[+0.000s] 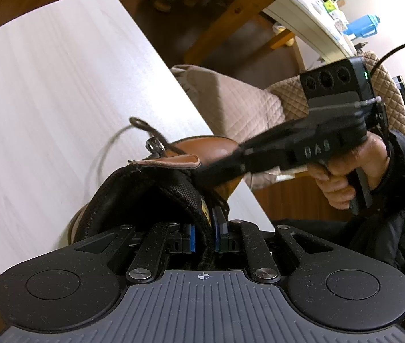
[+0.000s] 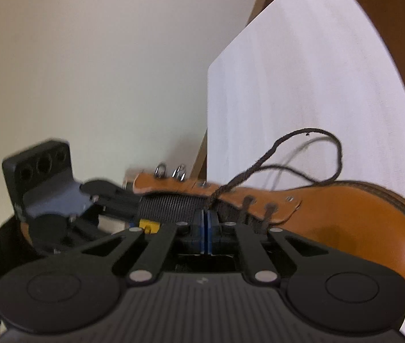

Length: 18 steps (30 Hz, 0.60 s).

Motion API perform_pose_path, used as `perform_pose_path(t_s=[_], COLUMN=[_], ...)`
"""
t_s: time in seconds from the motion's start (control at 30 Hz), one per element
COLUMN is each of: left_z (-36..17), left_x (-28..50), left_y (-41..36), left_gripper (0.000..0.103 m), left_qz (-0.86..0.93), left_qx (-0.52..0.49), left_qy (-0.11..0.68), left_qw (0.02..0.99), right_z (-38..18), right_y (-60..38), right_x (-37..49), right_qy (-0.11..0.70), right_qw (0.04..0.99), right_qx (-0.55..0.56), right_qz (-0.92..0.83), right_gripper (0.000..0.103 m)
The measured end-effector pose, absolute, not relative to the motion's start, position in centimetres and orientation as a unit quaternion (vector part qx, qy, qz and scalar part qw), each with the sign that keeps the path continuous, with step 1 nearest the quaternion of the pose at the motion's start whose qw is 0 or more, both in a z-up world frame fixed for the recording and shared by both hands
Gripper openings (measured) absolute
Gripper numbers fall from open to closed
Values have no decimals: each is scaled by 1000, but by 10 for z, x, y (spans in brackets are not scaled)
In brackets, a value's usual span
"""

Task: Lace up shoes with both hands

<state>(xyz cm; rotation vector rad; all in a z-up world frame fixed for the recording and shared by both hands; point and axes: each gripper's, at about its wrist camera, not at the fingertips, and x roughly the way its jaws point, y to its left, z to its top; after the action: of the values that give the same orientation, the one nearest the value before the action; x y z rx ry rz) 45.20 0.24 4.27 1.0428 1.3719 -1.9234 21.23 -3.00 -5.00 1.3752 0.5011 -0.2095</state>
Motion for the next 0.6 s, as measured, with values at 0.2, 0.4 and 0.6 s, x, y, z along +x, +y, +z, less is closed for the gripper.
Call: perform_pose_path(t_s=[0.2,0.4,0.6], left_z=[42,41,41], left_x=[456,457,457], left_y=[2,1,-1], left_gripper=[12,12,12], left_qz=[-713,-713,-714], left_qx=[383,379,379], left_qy=[517,521,521], left_qw=[279,277,273], right_z=[-45,-41,-43], right_y=[-31,-12,0], right_x=[203,189,201], right_qy=[224,243,252], right_qw=[736,731,736], right_qx=[631,630,621], right_qz=[-99,-101,-95], right_gripper=[16,16,16])
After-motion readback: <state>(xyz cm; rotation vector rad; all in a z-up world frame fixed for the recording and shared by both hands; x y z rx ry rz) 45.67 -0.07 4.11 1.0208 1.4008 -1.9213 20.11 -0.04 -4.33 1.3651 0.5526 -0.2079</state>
